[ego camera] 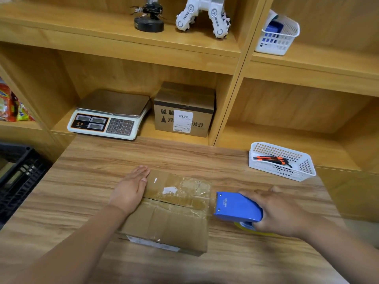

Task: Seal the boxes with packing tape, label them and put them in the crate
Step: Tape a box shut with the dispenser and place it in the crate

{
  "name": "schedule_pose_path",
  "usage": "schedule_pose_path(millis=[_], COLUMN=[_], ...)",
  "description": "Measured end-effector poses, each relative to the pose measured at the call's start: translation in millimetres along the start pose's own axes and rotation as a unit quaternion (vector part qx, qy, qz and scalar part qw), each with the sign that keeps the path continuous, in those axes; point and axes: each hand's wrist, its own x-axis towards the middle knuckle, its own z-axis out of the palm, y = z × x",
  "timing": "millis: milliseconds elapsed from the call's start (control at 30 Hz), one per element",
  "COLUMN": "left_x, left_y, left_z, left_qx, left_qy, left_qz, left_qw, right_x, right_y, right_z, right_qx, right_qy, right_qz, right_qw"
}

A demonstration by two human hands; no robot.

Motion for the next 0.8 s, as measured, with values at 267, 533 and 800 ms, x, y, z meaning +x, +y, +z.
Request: schedule_pose_path(millis=[267, 533, 800], left_x=[0, -1, -17], left_y=[3, 4, 17], left_z=[2, 3, 5], left_qx=[0.001, 0.025, 0.064], left_qy=[0.001, -0.009, -0.024], left_qz=[0.007, 0.0, -0.224], left_qw=[1.0, 1.0, 0.972], right_x=[4, 17, 26], right_y=[8, 7, -9], right_z=[21, 57, 91], right_qx=[0.002, -0.011, 0.042], right_qy=[-0.005, -0.019, -0.02], right_qz=[-0.001, 0.015, 0.056], right_qw=[1.0, 1.0, 0.997])
